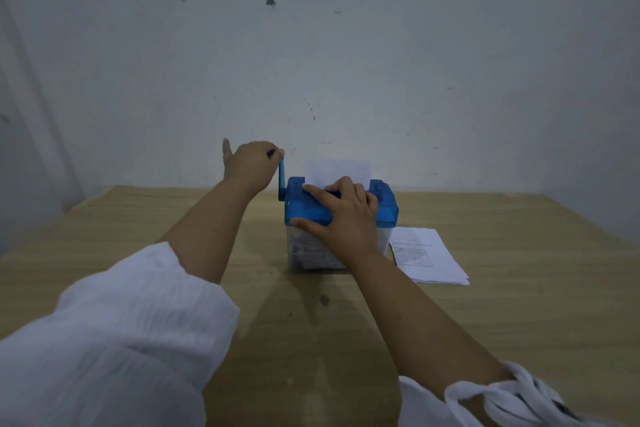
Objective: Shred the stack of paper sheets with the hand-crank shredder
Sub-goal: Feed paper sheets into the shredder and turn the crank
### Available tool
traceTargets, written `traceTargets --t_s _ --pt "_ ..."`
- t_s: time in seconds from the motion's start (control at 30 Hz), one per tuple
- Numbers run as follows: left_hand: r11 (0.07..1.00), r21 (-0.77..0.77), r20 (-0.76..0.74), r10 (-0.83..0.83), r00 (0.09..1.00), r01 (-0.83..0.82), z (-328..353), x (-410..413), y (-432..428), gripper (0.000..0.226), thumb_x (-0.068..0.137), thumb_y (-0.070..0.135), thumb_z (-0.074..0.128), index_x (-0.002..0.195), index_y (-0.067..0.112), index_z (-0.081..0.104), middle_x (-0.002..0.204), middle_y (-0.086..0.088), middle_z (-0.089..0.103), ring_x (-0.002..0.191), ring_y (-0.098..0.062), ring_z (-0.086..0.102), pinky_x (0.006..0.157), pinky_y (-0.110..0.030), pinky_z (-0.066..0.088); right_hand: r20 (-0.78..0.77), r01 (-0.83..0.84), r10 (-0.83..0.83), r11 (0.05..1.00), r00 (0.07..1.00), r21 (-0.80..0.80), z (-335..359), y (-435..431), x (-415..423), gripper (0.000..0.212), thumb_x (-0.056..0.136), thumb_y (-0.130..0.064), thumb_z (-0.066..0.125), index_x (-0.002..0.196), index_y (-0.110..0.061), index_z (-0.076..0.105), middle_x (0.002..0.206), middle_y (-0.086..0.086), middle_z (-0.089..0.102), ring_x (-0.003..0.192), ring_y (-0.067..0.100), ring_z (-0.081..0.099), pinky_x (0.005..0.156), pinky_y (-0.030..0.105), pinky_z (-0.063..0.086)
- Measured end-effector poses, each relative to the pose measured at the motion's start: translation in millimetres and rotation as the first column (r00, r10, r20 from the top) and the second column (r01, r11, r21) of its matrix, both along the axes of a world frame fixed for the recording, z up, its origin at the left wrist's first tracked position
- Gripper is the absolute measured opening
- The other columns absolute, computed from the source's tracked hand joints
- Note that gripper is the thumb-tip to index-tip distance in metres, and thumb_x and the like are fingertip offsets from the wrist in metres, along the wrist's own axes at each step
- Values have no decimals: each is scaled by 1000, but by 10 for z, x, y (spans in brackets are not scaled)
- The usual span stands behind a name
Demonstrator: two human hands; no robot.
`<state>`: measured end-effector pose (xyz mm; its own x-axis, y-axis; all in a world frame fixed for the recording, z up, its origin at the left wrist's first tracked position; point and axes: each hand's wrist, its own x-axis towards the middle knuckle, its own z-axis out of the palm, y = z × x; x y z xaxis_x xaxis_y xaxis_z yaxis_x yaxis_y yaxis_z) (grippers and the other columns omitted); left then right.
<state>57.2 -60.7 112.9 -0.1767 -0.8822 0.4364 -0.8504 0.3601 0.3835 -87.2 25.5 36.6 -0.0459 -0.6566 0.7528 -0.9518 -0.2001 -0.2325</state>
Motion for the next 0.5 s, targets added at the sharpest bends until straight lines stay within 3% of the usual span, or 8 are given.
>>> traceTargets --t_s 0.1,0.2,0.33,0.5 --pt "1000 -6 169 0 986 1 103 -1 35 39 102 33 32 123 15 59 122 -7 61 119 -25 50 114 -48 -7 13 -6 6 999 1000 38 28 10 -4 73 69 -77 33 122 -35 61 102 2 50 96 20 47 87 33 23" --pt "998 8 80 -62 995 62 155 85 109 34 100 34 41 119 16 62 122 -4 61 120 -24 49 114 -51 -2 7 3 -3 998 1000 70 41 17 5 75 68 -78 30 124 -37 58 105 0 48 99 19 44 86 30 17" --pt "994 13 155 -112 982 111 248 204 279 32 96 37 49 115 18 66 120 -2 63 120 -22 49 114 -50 -2 -9 22 -21 996 1000 85 59 20 -1 68 72 -75 39 125 -37 57 107 0 48 101 19 44 87 30 17" --pt "995 93 474 -78 877 38 385 145 494 32 93 36 54 111 13 68 106 -5 67 114 -22 53 115 -47 -3 -11 21 -20 989 1000 146 81 42 -9 58 77 -65 58 129 -38 53 113 1 46 108 19 41 91 30 17"
